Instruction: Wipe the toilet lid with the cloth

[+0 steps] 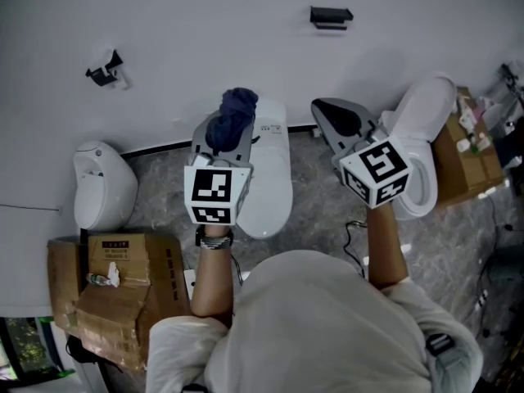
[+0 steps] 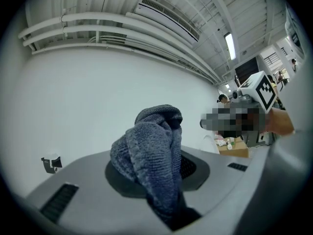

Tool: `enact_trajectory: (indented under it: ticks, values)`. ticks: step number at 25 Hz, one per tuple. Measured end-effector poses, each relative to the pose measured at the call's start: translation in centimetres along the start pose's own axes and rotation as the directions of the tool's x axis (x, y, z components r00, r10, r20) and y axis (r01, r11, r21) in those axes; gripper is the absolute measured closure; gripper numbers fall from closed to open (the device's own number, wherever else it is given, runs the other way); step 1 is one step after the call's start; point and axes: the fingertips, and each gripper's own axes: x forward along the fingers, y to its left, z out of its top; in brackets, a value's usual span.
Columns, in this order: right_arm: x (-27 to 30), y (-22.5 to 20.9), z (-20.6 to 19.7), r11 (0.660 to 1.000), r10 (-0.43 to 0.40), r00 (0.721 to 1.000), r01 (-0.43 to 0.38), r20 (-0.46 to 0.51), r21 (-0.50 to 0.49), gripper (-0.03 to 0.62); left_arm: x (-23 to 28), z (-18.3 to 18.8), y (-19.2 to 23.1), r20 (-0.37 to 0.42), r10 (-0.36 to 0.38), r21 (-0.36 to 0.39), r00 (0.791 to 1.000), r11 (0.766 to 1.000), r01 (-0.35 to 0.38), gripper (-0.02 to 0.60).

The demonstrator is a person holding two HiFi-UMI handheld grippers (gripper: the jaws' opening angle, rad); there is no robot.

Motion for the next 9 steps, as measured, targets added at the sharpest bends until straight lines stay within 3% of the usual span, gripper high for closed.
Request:
enact_trajectory:
  ticks: [9]
  values:
    - [-0.23,0.43,-0.41,1.000,0.004,1.000,-0.004,-0.004,0.011,0.567,-0.58,-0.32,-0.47,-0.005,-0.003,-0.009,1.000,1.000,0.003,0.477]
